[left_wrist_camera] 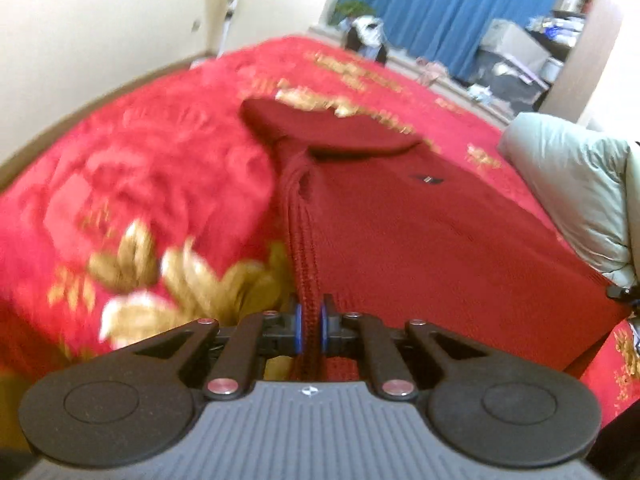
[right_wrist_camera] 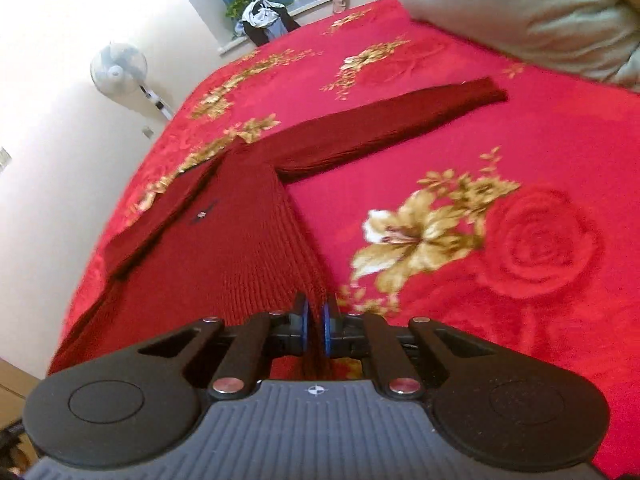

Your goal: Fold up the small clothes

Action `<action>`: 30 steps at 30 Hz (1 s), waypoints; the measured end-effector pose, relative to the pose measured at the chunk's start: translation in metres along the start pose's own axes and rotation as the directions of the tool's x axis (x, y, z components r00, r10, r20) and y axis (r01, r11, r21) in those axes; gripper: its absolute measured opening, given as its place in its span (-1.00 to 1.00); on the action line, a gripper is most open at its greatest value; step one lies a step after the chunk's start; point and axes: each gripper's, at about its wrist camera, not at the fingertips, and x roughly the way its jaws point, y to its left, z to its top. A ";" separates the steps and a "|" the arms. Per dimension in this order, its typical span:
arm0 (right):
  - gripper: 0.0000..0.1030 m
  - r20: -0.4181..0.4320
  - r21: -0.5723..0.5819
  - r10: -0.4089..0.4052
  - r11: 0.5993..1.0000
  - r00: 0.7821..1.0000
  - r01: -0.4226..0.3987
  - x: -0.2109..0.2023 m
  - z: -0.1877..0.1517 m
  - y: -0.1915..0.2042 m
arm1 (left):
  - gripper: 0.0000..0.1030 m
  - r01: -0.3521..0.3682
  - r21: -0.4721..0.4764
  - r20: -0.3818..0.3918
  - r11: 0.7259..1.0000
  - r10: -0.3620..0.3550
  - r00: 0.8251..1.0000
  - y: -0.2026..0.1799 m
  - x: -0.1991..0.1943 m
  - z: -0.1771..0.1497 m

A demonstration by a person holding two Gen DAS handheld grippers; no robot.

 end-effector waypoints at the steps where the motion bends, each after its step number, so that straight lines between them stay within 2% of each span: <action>1: -0.87 -0.009 0.001 -0.012 1.000 1.000 0.012 0.000 -0.001 -0.003 | -0.83 -0.016 0.004 -0.025 1.000 0.016 1.000 0.002 0.005 -0.004; 3: -0.85 -0.046 -0.013 -0.023 1.000 0.999 0.023 0.012 -0.003 -0.006 | -0.77 -0.067 0.039 -0.097 0.997 0.070 0.993 0.002 0.020 -0.011; 4: -0.82 -0.092 -0.030 -0.037 0.999 0.995 0.035 0.023 -0.007 -0.008 | -0.77 -0.101 0.060 -0.135 0.993 0.109 0.985 0.002 0.029 -0.015; 5: -0.82 -0.132 -0.040 -0.086 0.996 0.987 0.082 0.035 -0.010 -0.010 | -0.77 -0.147 0.077 -0.137 0.986 0.156 0.978 0.001 0.034 -0.017; 6: -0.71 -0.138 -0.055 -0.168 0.985 0.976 0.162 0.044 -0.013 -0.010 | -0.71 -0.178 0.089 -0.105 0.980 0.187 0.977 0.000 0.031 -0.020; 7: -0.64 -0.104 -0.087 -0.237 0.970 0.966 0.228 0.049 -0.014 -0.008 | -0.62 -0.178 0.094 -0.070 0.980 0.185 0.980 0.000 0.026 -0.019; 8: -0.59 -0.054 -0.129 -0.257 0.960 0.965 0.248 0.052 -0.014 -0.003 | -0.35 -0.158 0.091 -0.035 0.983 0.162 0.986 -0.002 0.022 -0.016; 9: -0.45 -0.027 -0.161 -0.249 0.957 0.968 0.241 0.054 -0.013 0.002 | -0.18 -0.123 0.080 -0.005 0.989 0.124 0.992 -0.004 0.018 -0.015; 10: -0.33 -0.015 -0.181 -0.227 0.958 0.974 0.220 0.056 -0.012 0.008 | -0.16 -0.081 0.065 0.009 0.995 0.081 0.997 -0.006 0.017 -0.014; 12: -0.16 -0.013 -0.216 -0.140 0.967 0.990 0.134 0.061 -0.010 0.024 | -0.12 -0.002 0.036 -0.040 0.999 0.003 0.999 -0.010 0.027 -0.014; 13: -0.11 -0.011 -0.244 -0.091 0.966 0.996 0.085 0.065 -0.010 0.033 | -0.12 0.014 0.026 -0.075 1.000 -0.012 0.997 -0.012 0.036 -0.016; 15: -0.09 -0.003 -0.309 -0.040 0.950 0.999 0.037 0.074 -0.010 0.051 | -0.12 0.011 0.032 -0.153 0.999 -0.006 0.988 -0.019 0.055 -0.020; 17: -0.06 -0.016 -0.367 -0.042 0.930 0.999 0.033 0.089 -0.013 0.064 | -0.04 -0.008 0.072 -0.249 0.997 0.026 0.968 -0.027 0.076 -0.028; 18: -0.01 -0.033 -0.380 -0.051 0.924 0.998 0.034 0.098 -0.014 0.066 | 0.00 -0.025 0.106 -0.260 0.994 0.052 0.964 -0.031 0.081 -0.032; 20: 0.00 -0.110 -0.377 -0.104 0.925 0.988 0.055 0.127 -0.021 0.063 | 0.06 -0.045 0.121 -0.246 0.992 0.074 0.966 -0.038 0.081 -0.030; 22: -0.01 -0.185 -0.324 -0.178 0.939 0.966 0.111 0.146 -0.022 0.055 | 0.05 -0.069 0.095 -0.195 0.993 0.087 0.977 -0.041 0.075 -0.025; 24: -0.02 -0.150 -0.251 -0.128 0.964 0.980 0.087 0.143 -0.009 0.054 | 0.05 -0.098 0.107 -0.116 0.989 0.111 0.987 -0.049 0.063 -0.016; 26: -0.02 -0.031 -0.209 -0.053 0.977 0.998 0.046 0.133 0.010 0.058 | 0.05 -0.121 0.115 -0.026 0.986 0.125 0.992 -0.059 0.051 -0.005; 27: -0.01 0.044 -0.195 -0.046 0.979 0.998 0.054 0.127 0.019 0.060 | 0.05 -0.139 0.112 0.024 0.984 0.137 0.990 -0.065 0.048 0.005; 30: 0.00 0.222 -0.167 -0.056 0.981 0.973 0.094 0.117 0.039 0.065 | 0.06 -0.192 0.102 0.126 0.976 0.179 0.976 -0.091 0.056 0.042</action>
